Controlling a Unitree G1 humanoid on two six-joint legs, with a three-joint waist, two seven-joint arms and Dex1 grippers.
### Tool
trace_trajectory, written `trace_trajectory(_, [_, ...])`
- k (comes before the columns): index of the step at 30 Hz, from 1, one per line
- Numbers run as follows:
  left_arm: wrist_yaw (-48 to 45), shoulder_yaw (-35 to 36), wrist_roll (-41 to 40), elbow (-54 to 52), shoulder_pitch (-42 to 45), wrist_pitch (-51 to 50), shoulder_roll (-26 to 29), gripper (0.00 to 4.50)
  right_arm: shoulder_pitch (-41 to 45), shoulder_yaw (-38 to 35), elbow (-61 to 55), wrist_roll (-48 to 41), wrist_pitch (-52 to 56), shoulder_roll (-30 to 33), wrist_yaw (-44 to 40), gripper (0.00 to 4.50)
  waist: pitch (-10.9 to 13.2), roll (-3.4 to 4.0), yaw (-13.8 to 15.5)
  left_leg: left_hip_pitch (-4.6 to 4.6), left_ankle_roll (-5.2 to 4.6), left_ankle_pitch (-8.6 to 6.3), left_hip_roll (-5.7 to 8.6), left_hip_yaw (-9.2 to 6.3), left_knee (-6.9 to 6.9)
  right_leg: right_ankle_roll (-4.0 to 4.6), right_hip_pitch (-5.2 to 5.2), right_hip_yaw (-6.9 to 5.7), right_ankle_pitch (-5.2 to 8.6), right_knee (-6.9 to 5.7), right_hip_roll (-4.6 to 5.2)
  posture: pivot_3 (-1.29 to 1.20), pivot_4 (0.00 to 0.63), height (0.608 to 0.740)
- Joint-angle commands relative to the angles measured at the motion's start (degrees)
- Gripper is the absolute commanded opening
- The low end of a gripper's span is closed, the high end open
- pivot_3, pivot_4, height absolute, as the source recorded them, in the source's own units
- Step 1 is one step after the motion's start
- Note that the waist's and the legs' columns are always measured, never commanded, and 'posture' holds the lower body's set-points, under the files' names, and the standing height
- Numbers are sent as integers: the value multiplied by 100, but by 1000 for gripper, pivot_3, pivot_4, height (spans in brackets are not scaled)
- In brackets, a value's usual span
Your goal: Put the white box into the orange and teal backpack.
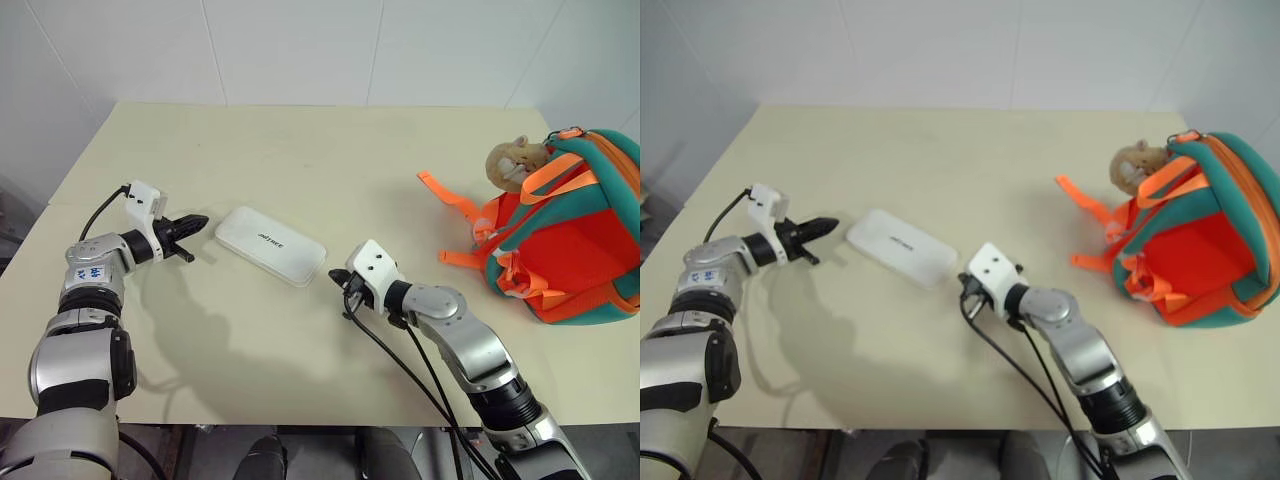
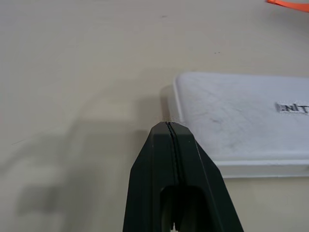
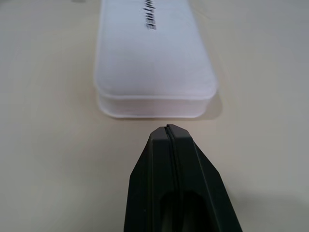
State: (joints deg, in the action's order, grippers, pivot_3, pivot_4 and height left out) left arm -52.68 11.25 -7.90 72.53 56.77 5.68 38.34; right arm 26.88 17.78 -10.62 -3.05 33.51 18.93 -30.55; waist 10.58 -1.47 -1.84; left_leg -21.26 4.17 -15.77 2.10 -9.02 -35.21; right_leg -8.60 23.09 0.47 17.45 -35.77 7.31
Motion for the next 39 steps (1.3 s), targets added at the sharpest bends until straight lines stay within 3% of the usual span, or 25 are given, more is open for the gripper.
trace_trajectory(1, [258,52,78,24,190,111,27,0,93,60,60,150,-182,-97,86,120,0,0,2,0,0,0,0,0,0,0,1,0,0,0,0,0,150,740])
trace_trajectory(5, [611,50,171,110,249,74,-70,0,242,84,341,277,-316,-236,100,120,-1,-1,-1,-4,1,0,1,3,0,0,9,0,0,-2,1,0,150,740])
trace_trajectory(19, [339,47,213,228,269,-127,-304,0,778,328,974,623,-516,-612,24,120,-3,-5,-65,-7,6,3,1,18,2,0,28,-2,0,-12,6,0,150,740])
trace_trajectory(39, [-1875,-337,292,-466,-186,-208,124,0,810,329,598,711,-539,-323,-481,120,-4,-6,-132,-7,6,3,2,24,3,-1,30,-3,-1,-18,8,0,150,740])
